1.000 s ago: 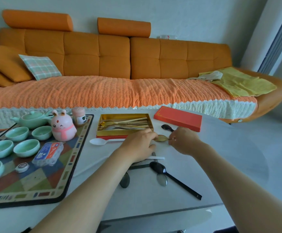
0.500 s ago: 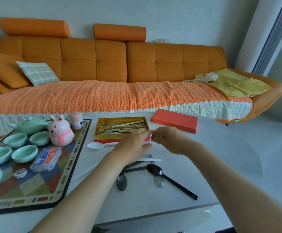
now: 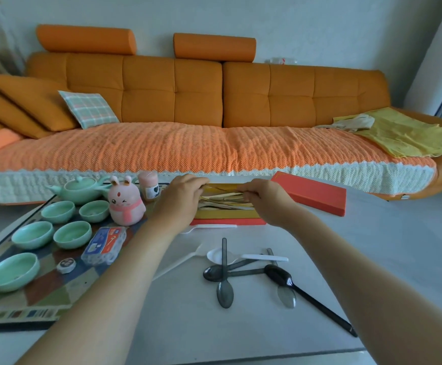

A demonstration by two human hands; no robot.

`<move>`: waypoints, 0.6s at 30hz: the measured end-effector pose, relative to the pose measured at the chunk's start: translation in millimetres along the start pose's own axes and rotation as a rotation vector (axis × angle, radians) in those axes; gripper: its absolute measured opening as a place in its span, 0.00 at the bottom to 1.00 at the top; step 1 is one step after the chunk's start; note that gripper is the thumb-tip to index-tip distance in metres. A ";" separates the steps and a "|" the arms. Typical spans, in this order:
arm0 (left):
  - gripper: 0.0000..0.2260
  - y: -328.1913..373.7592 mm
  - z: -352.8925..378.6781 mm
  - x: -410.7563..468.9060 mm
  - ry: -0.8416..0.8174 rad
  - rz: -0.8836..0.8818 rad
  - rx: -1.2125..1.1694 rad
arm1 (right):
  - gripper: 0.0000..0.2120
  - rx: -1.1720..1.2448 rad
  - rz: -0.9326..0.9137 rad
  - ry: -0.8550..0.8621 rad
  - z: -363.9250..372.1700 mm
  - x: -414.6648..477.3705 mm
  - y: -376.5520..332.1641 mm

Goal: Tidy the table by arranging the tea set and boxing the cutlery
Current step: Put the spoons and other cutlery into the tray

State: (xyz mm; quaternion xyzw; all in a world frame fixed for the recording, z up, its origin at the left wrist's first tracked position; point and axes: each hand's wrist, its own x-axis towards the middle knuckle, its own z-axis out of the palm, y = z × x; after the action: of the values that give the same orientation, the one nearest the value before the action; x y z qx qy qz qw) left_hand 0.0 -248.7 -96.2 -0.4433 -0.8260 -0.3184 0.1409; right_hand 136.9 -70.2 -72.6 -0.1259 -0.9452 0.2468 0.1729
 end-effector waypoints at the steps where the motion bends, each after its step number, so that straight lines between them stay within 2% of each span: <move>1: 0.16 -3.8 0.3 0.3 -0.002 -0.010 0.028 | 0.16 -0.016 0.015 0.004 3.2 6.8 -0.6; 10: 0.19 -24.0 9.1 -1.0 -0.268 -0.110 0.120 | 0.18 -0.151 0.152 -0.131 42.1 47.5 7.1; 14: 0.20 -24.3 14.5 -0.8 -0.329 -0.125 0.121 | 0.19 -0.187 0.170 -0.153 47.1 52.8 6.3; 18: 0.24 -19.4 14.8 -0.8 -0.391 -0.113 0.268 | 0.17 -0.164 0.156 -0.117 48.3 54.3 8.7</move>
State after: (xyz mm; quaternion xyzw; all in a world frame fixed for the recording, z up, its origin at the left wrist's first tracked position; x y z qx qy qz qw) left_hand -14.7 -247.5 -115.6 -0.4268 -0.8960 -0.1217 0.0180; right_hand 70.1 -65.7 -102.2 -0.1982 -0.9580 0.1883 0.0867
